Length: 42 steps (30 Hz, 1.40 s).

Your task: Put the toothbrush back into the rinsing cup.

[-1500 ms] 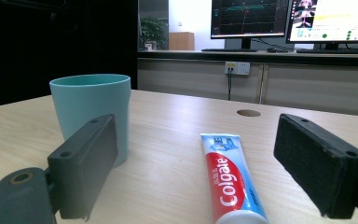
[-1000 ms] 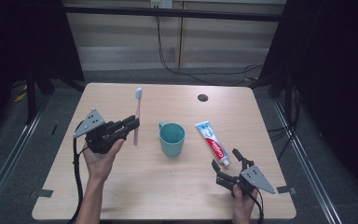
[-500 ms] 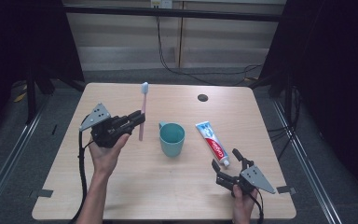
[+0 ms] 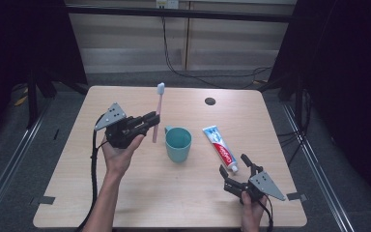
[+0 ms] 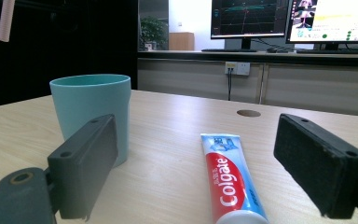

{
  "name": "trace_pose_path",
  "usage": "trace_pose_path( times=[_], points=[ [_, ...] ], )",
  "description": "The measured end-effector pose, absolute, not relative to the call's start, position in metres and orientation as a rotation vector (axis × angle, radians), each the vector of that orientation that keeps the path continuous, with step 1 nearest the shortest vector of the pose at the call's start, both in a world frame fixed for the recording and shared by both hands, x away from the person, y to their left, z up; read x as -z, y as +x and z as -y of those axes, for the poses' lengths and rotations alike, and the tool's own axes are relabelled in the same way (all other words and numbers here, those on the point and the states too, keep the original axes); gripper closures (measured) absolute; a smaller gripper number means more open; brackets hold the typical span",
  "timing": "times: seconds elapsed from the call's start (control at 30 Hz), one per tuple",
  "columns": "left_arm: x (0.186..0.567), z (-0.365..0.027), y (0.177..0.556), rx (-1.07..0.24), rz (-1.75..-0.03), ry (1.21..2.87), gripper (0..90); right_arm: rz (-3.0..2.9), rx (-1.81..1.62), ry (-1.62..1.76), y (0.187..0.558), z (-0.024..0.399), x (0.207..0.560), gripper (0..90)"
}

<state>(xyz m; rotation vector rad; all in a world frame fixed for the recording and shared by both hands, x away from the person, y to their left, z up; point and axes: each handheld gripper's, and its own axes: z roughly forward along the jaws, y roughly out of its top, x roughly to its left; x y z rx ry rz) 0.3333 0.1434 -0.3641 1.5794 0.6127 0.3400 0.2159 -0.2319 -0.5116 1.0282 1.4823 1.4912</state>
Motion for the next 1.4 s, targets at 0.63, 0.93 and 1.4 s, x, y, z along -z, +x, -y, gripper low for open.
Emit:
trace_pose_path(
  times=[0.63, 0.93, 1.4],
  points=[
    [0.361, -0.110, 0.346, -0.306, -0.578, 1.601, 78.6, -1.481, -1.491, 1.027, 0.216, 0.232, 0.512, 13.0],
    [0.370, -0.103, 0.352, -0.307, -0.585, 1.612, 78.6, -1.484, -1.492, 1.027, 0.216, 0.232, 0.512, 13.0],
    [0.390, -0.085, 0.358, -0.273, -0.603, 1.607, 78.6, -1.483, -1.492, 1.027, 0.216, 0.232, 0.512, 13.0]
  ],
)
